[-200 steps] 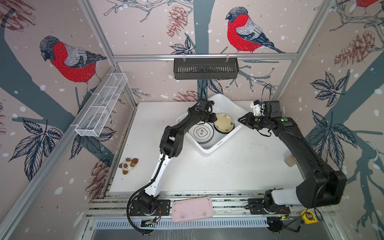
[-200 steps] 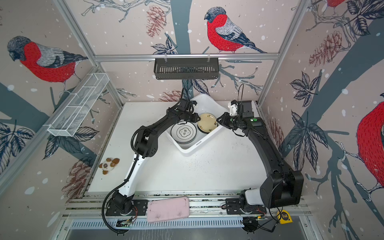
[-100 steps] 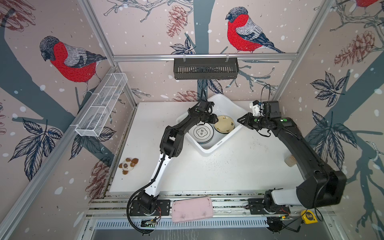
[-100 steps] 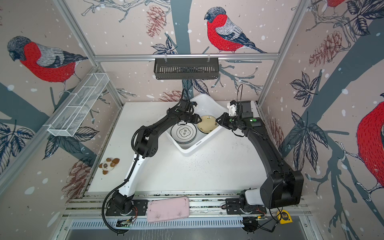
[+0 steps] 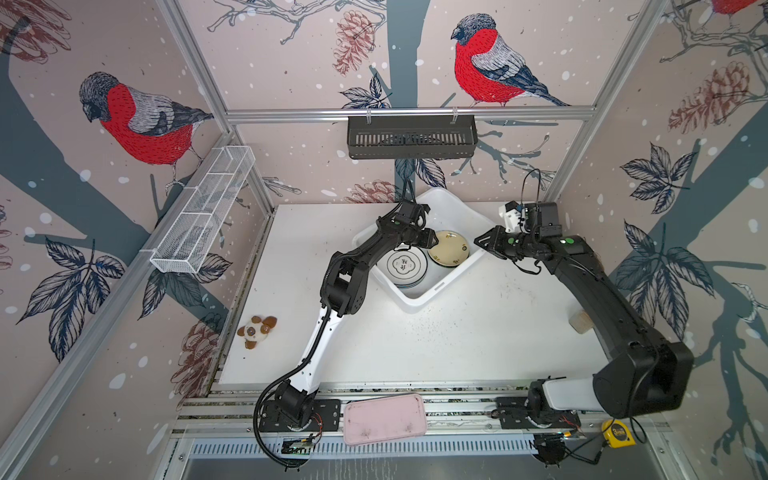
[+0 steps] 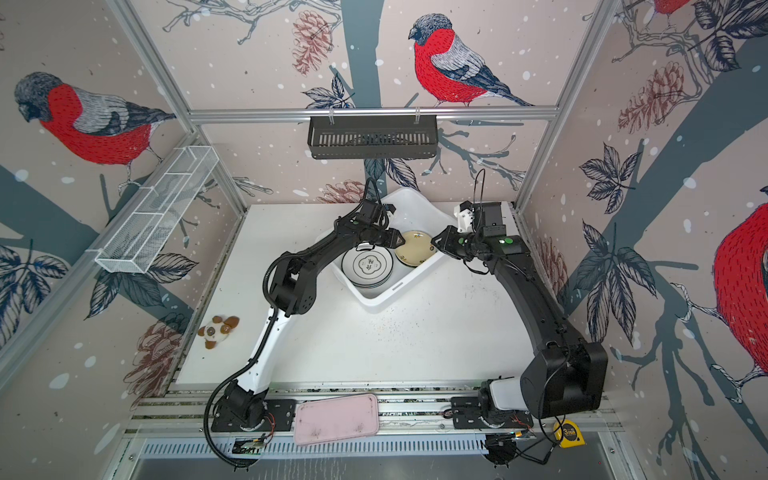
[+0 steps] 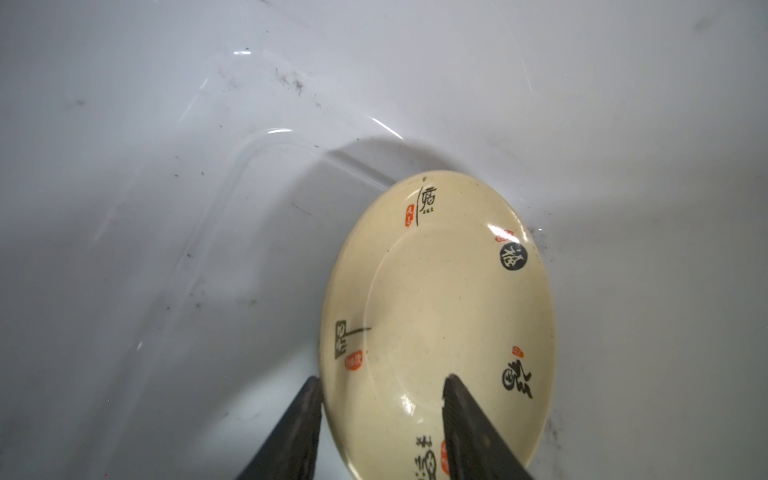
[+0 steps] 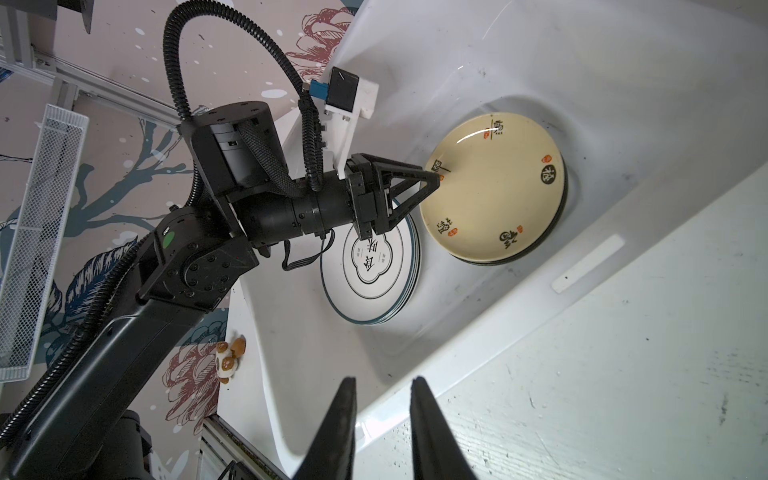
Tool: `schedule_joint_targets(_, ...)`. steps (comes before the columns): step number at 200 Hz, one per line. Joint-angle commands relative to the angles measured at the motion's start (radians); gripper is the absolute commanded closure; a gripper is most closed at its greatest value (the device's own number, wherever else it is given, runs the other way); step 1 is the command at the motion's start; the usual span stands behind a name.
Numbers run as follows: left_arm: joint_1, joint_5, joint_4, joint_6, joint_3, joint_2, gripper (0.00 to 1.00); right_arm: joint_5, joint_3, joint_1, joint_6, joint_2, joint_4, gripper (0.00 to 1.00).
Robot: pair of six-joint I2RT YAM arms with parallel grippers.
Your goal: Place the plates into the plastic bin on the countertop
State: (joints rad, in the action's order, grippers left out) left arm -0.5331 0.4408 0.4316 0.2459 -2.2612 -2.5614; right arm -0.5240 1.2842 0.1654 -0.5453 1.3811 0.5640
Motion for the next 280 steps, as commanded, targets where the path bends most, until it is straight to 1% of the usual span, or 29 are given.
schedule_joint_targets(1, -0.003, 0.001, -0.005, -0.022, 0.000, 0.020, 0.51, 0.003, 0.001, 0.002, 0.003, -0.005, -0.041, 0.73)
schedule_joint_targets(42, 0.002, -0.060, 0.004, -0.043, -0.007, 0.058, 0.47, 0.017, 0.023, 0.002, 0.008, 0.010, -0.055, 0.70)
schedule_joint_targets(64, 0.009, -0.072, 0.014, -0.046, -0.014, 0.087, 0.46, 0.057, 0.046, 0.000, 0.011, 0.022, -0.062, 0.65)
schedule_joint_targets(89, 0.014, -0.088, 0.045, -0.084, -0.001, 0.143, 0.43, 0.103, 0.063, -0.002, 0.019, 0.023, -0.090, 0.60)
schedule_joint_targets(116, 0.020, -0.120, 0.079, -0.153, 0.056, 0.241, 0.41, 0.154, 0.063, -0.030, 0.011, 0.033, -0.147, 0.56)
schedule_joint_targets(129, 0.029, -0.125, 0.071, -0.178, 0.106, 0.303, 0.40, 0.172, 0.057, -0.049, 0.008, 0.037, -0.181, 0.54)
schedule_joint_targets(158, 0.043, -0.163, 0.071, -0.241, 0.175, 0.423, 0.36, 0.203, 0.016, -0.101, -0.002, 0.027, -0.265, 0.46)
schedule_joint_targets(168, 0.050, -0.188, 0.075, -0.244, 0.201, 0.462, 0.32, 0.218, 0.001, -0.118, -0.005, 0.025, -0.291, 0.43)
schedule_joint_targets(177, 0.062, -0.188, 0.068, -0.251, 0.237, 0.500, 0.27, 0.241, -0.003, -0.131, -0.001, 0.028, -0.298, 0.41)
schedule_joint_targets(191, 0.081, -0.201, 0.035, -0.260, 0.314, 0.561, 0.24, 0.254, -0.011, -0.151, 0.008, 0.034, -0.319, 0.38)
schedule_joint_targets(199, 0.090, -0.221, 0.022, -0.266, 0.351, 0.593, 0.24, 0.261, -0.015, -0.159, 0.014, 0.035, -0.334, 0.34)
schedule_joint_targets(212, 0.105, -0.268, 0.014, -0.276, 0.393, 0.645, 0.24, 0.276, -0.021, -0.171, 0.023, 0.037, -0.358, 0.24)
schedule_joint_targets(214, 0.107, -0.279, 0.014, -0.275, 0.399, 0.655, 0.23, 0.278, -0.023, -0.174, 0.025, 0.037, -0.361, 0.19)
schedule_joint_targets(215, 0.108, -0.285, 0.014, -0.275, 0.402, 0.658, 0.23, 0.278, -0.023, -0.175, 0.025, 0.038, -0.364, 0.14)
schedule_joint_targets(216, 0.109, -0.291, 0.013, -0.275, 0.404, 0.663, 0.23, 0.280, -0.023, -0.175, 0.026, 0.039, -0.366, 0.12)
schedule_joint_targets(217, 0.110, -0.299, 0.013, -0.275, 0.408, 0.666, 0.23, 0.281, -0.025, -0.175, 0.026, 0.038, -0.368, 0.05)
schedule_joint_targets(218, 0.111, -0.306, 0.012, -0.275, 0.411, 0.670, 0.23, 0.283, -0.026, -0.176, 0.027, 0.039, -0.370, 0.02)
schedule_joint_targets(220, 0.113, -0.324, 0.012, -0.273, 0.417, 0.678, 0.23, 0.285, -0.028, -0.177, 0.029, 0.038, -0.374, 0.00)
schedule_joint_targets(231, 0.122, -0.424, -0.007, -0.274, 0.461, 0.719, 0.22, 0.304, -0.035, -0.185, 0.037, 0.040, -0.393, 0.01)
schedule_joint_targets(242, 0.137, -0.494, -0.031, -0.290, 0.508, 0.759, 0.21, 0.332, -0.043, -0.185, 0.051, 0.045, -0.412, 0.00)
schedule_joint_targets(253, 0.165, -0.523, -0.042, -0.308, 0.549, 0.797, 0.21, 0.348, -0.059, -0.188, 0.060, 0.047, -0.443, 0.00)
schedule_joint_targets(280, 0.236, -0.591, -0.076, -0.293, 0.659, 0.878, 0.20, 0.390, -0.092, -0.195, 0.096, 0.053, -0.525, 0.01)
